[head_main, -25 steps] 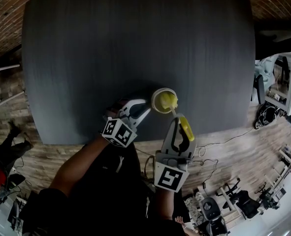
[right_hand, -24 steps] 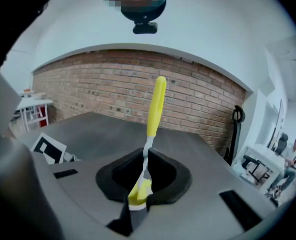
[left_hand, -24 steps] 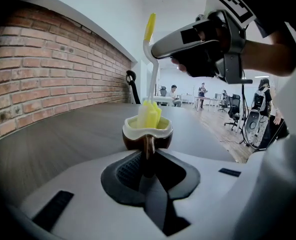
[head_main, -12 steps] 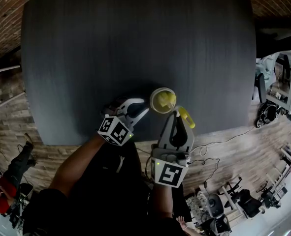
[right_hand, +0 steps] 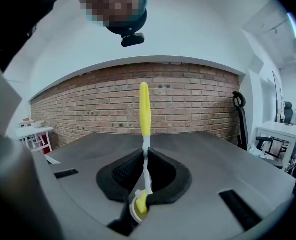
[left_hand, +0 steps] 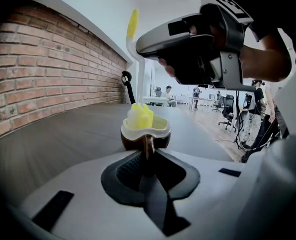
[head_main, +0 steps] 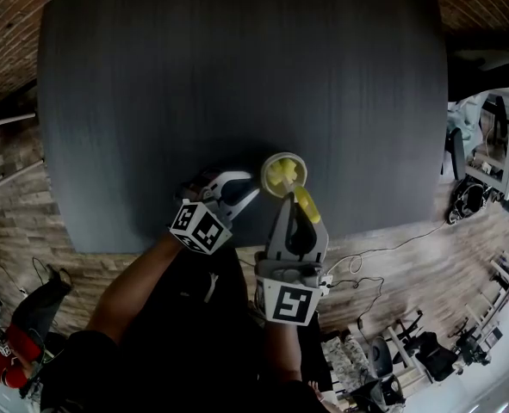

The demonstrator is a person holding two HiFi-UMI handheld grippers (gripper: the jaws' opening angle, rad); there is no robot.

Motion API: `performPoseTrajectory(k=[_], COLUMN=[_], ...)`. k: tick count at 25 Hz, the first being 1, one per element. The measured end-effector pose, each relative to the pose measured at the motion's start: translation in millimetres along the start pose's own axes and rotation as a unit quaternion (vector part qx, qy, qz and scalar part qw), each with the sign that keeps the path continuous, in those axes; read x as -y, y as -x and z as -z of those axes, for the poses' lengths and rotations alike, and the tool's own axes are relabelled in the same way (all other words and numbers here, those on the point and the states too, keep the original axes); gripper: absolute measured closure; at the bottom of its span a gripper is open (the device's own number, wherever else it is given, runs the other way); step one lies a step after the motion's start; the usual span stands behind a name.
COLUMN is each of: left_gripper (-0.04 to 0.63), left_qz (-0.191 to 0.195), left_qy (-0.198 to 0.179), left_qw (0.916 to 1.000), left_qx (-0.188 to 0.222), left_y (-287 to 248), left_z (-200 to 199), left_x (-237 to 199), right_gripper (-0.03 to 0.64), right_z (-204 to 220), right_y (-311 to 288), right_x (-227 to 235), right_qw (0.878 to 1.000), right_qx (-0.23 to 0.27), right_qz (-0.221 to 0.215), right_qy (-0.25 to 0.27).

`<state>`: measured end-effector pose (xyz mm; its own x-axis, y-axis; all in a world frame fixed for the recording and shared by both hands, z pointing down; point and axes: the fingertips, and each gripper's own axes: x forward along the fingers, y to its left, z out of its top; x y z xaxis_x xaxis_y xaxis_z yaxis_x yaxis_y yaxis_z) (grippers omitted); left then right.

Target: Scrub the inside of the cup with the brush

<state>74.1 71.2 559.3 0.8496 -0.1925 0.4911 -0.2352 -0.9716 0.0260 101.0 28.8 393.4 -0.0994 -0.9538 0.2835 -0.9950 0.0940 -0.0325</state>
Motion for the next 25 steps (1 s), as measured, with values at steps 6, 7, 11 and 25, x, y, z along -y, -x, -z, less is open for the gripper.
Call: performPoseTrajectory(k=[6,7,11,25], left_gripper=[0.520,0.520,0.518,0.518], left_qz=[0.004,0.005,0.012,0.040], left_qy=[-0.001,-0.002,-0.005,-0.011], left_qw=[1.0000,1.0000,0.9999,0.9992], left_qx=[-0.001,-0.001,-0.004,-0.003], left_y=[5,6,13,21], left_z=[2,2,7,14], left_x=[2,2,2,2], right_gripper=[0.572,0.572,0.572,0.572], right_z=[1,3,7,5], right_y=[15,17,25,35], right_x=[-6,-6,-8,-8], right_qw=[0.999,0.999,0.997,0.996], right_qx=[-0.015,-0.028,-0.061,-0.037], right_qz=[-0.040,-0.037,-0.035,-0.017], right_qy=[0.007,0.004,0.019,0.075])
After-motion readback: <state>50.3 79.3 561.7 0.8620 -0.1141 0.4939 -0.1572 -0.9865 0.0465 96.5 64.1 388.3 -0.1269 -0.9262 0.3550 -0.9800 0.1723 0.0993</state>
